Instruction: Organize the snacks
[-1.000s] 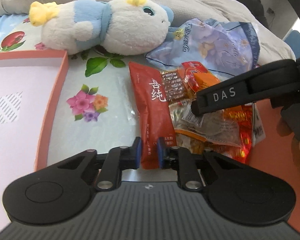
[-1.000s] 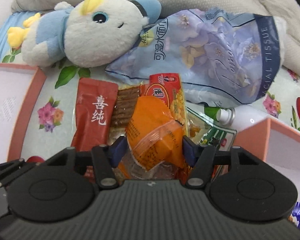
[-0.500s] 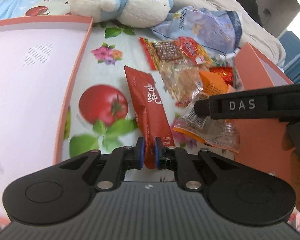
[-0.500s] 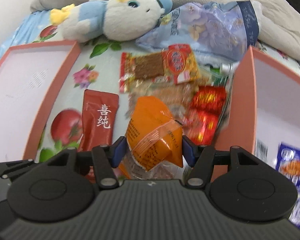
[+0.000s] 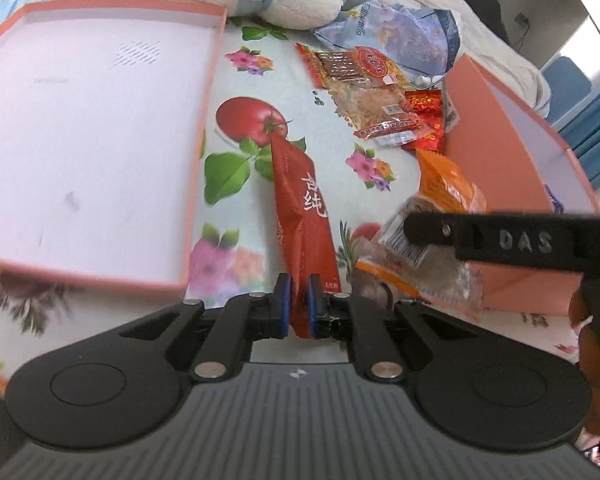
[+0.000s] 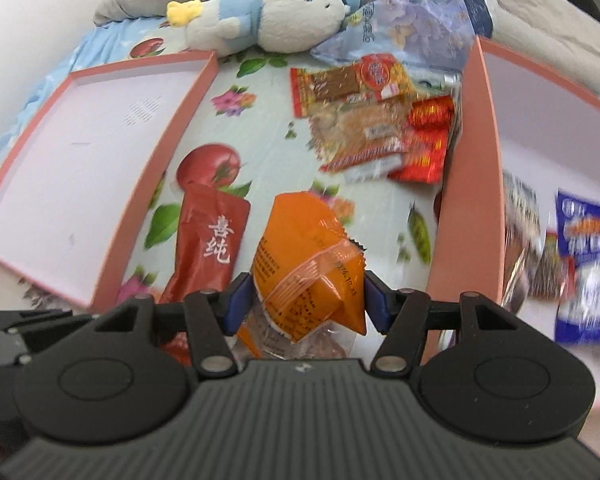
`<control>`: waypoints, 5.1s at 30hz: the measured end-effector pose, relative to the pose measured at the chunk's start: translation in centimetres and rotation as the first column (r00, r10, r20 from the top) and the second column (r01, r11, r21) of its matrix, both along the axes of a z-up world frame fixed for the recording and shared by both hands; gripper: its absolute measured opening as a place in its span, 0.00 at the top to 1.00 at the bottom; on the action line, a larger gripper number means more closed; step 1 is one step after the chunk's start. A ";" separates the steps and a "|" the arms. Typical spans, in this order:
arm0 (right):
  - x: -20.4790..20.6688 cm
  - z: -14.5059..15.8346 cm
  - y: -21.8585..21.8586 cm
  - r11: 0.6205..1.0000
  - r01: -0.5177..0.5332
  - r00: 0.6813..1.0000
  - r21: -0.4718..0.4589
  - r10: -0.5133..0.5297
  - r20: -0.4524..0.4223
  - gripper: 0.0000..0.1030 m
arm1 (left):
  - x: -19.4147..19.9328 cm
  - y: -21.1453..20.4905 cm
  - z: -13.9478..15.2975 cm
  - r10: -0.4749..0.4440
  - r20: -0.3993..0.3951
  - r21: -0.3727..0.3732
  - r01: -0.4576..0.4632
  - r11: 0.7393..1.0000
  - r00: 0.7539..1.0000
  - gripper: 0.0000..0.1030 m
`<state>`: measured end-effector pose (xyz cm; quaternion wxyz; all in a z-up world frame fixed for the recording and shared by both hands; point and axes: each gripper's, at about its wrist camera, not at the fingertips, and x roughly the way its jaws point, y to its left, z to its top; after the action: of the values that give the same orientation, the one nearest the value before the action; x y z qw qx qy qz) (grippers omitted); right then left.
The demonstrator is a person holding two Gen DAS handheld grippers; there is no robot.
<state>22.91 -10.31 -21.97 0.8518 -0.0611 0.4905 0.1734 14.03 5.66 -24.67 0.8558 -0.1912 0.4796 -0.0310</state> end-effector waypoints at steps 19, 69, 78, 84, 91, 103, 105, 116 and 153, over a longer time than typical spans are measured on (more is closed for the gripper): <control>-5.3 -3.1 -3.0 0.999 0.039 0.999 0.013 -0.040 0.027 0.40 | -1.2 -0.4 0.7 -0.016 0.005 0.035 0.016 0.999 1.000 0.39; -5.8 -0.9 -7.2 0.990 0.097 0.995 0.103 -0.098 0.009 0.40 | 1.0 -3.6 1.4 -0.012 0.019 0.205 0.008 0.979 1.000 0.54; -5.8 2.6 -7.5 0.983 0.090 0.994 0.161 -0.098 0.042 0.40 | 0.2 -4.0 6.0 -0.001 0.095 0.173 -0.015 0.985 0.995 0.54; -5.5 5.7 -8.0 0.978 0.062 0.994 0.199 -0.079 0.081 0.40 | 0.4 -4.8 9.1 -0.014 0.142 0.156 -0.008 0.988 0.990 0.54; -4.5 9.2 -9.5 0.973 0.068 0.985 0.223 -0.101 0.141 0.40 | 1.4 -6.2 13.1 -0.041 0.205 0.137 0.013 0.990 0.978 0.54; -2.7 14.8 -13.6 0.962 0.093 0.956 0.258 -0.158 0.247 0.40 | 3.7 -10.4 19.6 -0.111 0.326 0.111 0.079 0.991 0.939 0.54; -2.5 15.4 -14.3 0.960 0.101 0.950 0.260 -0.171 0.263 0.40 | 4.1 -11.4 20.4 -0.127 0.341 0.106 0.096 0.990 0.932 0.54; -0.9 16.8 -19.7 0.950 0.176 0.915 0.256 -0.254 0.312 0.40 | 7.8 -17.5 22.1 -0.223 0.358 0.098 0.201 0.975 0.907 0.54; 3.6 5.2 -29.3 0.887 0.428 0.892 0.175 -0.446 0.077 0.19 | 16.0 -27.6 11.1 -0.447 0.143 0.166 0.423 0.891 0.883 0.22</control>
<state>26.54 -39.65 -16.81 0.8979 0.1067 0.4269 0.0104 30.07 -21.98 -13.53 0.8766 -0.0190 0.4334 -0.2081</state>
